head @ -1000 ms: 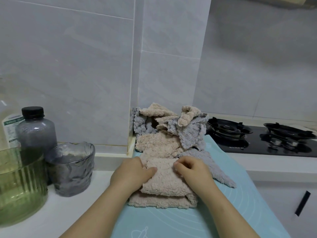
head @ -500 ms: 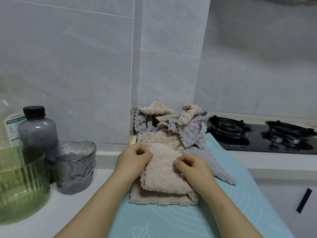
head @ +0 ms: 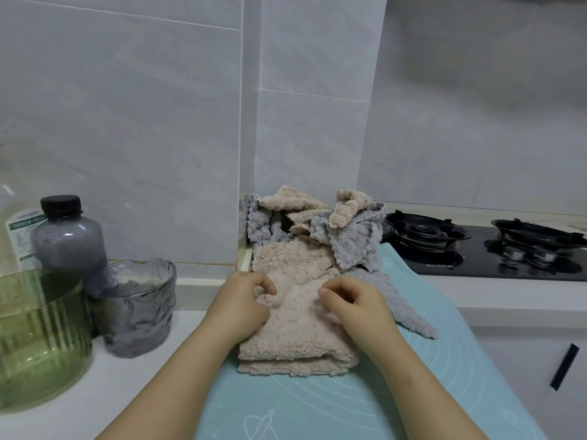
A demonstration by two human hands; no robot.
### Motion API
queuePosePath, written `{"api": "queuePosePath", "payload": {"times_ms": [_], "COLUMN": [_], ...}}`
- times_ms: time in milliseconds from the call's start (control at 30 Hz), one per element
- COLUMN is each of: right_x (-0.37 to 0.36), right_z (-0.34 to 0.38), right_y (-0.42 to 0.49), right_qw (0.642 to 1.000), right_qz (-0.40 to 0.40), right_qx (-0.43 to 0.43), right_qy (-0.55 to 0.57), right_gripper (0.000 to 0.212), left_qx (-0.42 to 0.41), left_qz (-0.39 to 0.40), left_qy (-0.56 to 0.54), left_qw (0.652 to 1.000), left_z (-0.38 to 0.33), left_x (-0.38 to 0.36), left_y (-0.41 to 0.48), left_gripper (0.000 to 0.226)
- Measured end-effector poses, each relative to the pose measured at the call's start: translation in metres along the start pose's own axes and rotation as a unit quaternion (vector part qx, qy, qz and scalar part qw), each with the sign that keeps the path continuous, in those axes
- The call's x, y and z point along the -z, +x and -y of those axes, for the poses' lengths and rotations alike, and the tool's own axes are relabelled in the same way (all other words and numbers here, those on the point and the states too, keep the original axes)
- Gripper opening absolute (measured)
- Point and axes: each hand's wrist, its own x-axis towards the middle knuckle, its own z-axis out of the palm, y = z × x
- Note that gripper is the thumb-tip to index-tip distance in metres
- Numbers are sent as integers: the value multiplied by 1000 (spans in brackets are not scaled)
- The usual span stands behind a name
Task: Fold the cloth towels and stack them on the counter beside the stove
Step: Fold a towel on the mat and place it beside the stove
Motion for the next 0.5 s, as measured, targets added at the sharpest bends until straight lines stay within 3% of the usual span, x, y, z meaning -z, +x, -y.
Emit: {"api": "queuePosePath", "payload": {"times_ms": [100,200,267,367,500], "right_x": [-2,-4,-6,-14,-18], "right_z": [-4,-1,3,-4,-14], "right_y": [0,1,0,3,5], "right_qw": [987,979,966,938,930], "right_qz": [74,-3,-16,104,190], "right_qx": [9,73,107,53,-9], "right_qy": [-140,-192,-237,-326,-315], "right_gripper": [5,10,27,49,54], "left_qx": [-34,-109,-120,-83,-60], "left_qz": [-25,-84,-4,125,158], "left_qy": [107,139,176,312,328], "left_qw": [993,981,977,938,929], "left_z": [-2,-12,-15,-9,-4], "left_x": [0,-2,-9,-22,-28], "left_y": [-4,-8,-8,-11,-16], "left_gripper": [26,30,37,50,51]}}
